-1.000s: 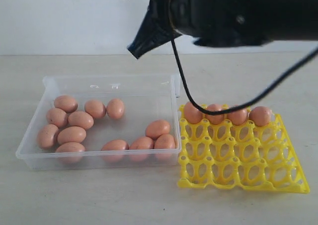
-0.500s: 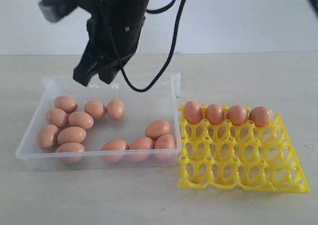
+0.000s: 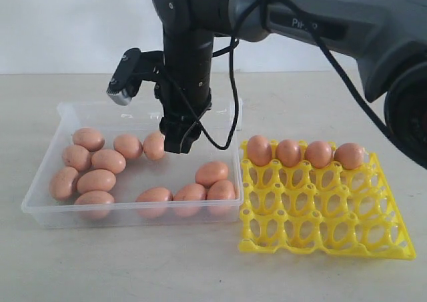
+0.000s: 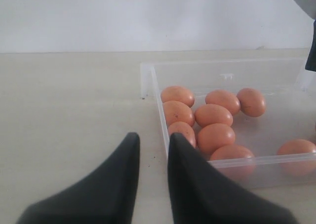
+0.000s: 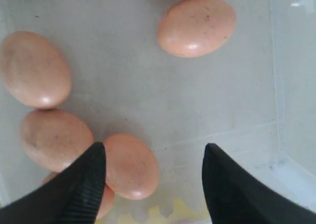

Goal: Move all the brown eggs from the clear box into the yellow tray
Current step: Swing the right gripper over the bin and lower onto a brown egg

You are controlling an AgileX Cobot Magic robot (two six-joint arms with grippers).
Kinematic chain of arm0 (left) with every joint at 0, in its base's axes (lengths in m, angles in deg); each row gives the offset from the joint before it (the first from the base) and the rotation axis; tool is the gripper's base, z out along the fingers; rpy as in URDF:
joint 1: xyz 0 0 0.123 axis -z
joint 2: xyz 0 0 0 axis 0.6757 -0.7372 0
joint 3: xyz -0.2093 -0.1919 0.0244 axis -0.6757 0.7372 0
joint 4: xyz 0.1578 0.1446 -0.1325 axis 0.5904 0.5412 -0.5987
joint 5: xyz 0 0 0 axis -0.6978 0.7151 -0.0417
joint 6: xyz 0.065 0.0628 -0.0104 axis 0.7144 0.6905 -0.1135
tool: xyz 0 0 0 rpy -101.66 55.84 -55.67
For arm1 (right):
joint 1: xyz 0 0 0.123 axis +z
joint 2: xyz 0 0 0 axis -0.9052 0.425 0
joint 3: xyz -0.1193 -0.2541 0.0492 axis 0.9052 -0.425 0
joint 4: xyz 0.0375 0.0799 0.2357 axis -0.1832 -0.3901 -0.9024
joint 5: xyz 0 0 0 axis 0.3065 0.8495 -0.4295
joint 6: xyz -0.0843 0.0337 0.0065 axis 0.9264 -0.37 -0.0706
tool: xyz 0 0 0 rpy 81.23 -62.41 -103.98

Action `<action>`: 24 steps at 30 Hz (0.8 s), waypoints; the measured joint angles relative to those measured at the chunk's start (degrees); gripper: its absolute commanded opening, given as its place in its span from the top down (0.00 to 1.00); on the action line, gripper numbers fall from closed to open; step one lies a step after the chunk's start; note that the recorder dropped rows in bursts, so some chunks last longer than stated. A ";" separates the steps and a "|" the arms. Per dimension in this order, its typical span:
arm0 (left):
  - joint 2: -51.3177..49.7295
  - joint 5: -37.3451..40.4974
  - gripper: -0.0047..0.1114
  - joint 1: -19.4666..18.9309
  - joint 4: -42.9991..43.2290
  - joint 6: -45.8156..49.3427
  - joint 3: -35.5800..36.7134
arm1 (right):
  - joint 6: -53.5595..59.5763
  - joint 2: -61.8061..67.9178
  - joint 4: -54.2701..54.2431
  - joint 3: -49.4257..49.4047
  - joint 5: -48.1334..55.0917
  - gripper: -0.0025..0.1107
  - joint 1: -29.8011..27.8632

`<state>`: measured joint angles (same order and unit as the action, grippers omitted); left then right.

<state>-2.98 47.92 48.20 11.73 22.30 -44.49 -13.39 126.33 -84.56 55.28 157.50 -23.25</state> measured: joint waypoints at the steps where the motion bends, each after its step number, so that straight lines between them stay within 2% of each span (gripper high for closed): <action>1: 0.00 0.00 0.77 0.00 0.00 0.00 0.00 | -0.56 0.16 -0.12 0.00 0.00 0.48 -0.59; 8: 0.00 0.00 0.77 0.00 0.00 0.00 0.00 | -0.73 0.26 -5.80 -3.97 0.00 0.48 -3.28; 13: 0.00 0.00 0.77 0.00 0.00 0.00 0.00 | 5.25 0.37 -5.66 -9.74 0.12 0.48 -4.06; 24: 0.00 0.00 0.77 0.00 0.00 0.00 0.00 | 10.11 0.37 -6.75 -10.12 -0.61 0.48 -5.81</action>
<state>-2.98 47.92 48.20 11.73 22.30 -44.49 -3.28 126.70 -91.31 45.16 156.89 -29.06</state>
